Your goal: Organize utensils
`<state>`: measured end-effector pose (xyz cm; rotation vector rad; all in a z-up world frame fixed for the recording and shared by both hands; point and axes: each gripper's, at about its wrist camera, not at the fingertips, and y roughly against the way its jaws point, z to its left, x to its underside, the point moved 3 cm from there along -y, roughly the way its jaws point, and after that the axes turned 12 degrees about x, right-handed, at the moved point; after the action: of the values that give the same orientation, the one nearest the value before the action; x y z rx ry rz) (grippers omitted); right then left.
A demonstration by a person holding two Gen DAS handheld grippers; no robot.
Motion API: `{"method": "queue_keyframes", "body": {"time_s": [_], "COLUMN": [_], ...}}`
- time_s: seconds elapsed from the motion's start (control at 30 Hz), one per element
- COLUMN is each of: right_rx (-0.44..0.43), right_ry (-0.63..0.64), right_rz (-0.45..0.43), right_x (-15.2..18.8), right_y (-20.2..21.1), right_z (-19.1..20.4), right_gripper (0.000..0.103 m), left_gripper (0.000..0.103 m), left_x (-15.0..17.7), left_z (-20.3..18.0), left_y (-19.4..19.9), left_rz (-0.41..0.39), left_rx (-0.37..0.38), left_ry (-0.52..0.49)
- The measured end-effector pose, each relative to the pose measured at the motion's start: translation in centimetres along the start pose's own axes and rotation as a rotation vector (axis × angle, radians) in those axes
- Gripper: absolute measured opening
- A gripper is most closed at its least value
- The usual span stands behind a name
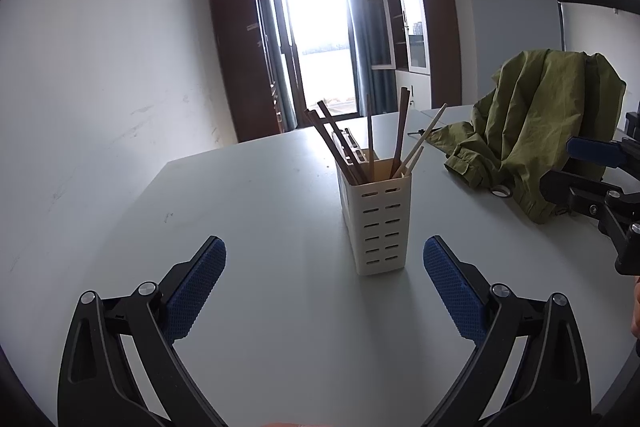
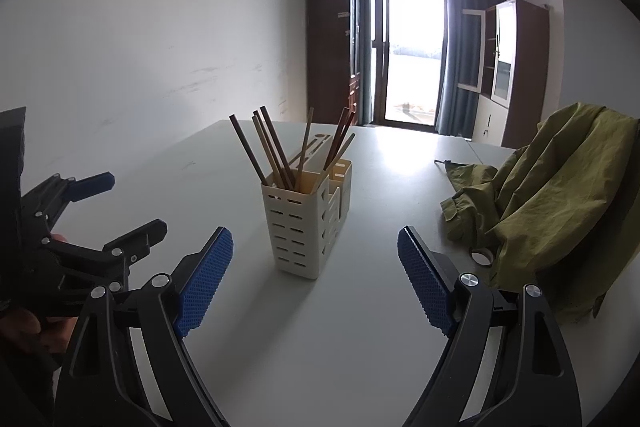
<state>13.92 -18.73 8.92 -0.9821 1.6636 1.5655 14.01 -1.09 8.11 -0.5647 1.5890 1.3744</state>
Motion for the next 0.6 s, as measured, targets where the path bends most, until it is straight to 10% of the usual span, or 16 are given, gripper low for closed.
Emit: {"method": "queue_keyframes", "body": {"time_s": [0.6], "right_rx": [-0.004], "right_ry": [-0.005], "right_rz": [0.002], "right_x": [0.04], "right_y": [-0.08], "right_z": [-0.17], "right_gripper": [0.085], "left_gripper": [0.097], "left_x": [-0.13], "left_z": [0.13], "left_y": [-0.2], "left_rz": [0.001], "left_rx": [0.008], "left_ry": [-0.005]}}
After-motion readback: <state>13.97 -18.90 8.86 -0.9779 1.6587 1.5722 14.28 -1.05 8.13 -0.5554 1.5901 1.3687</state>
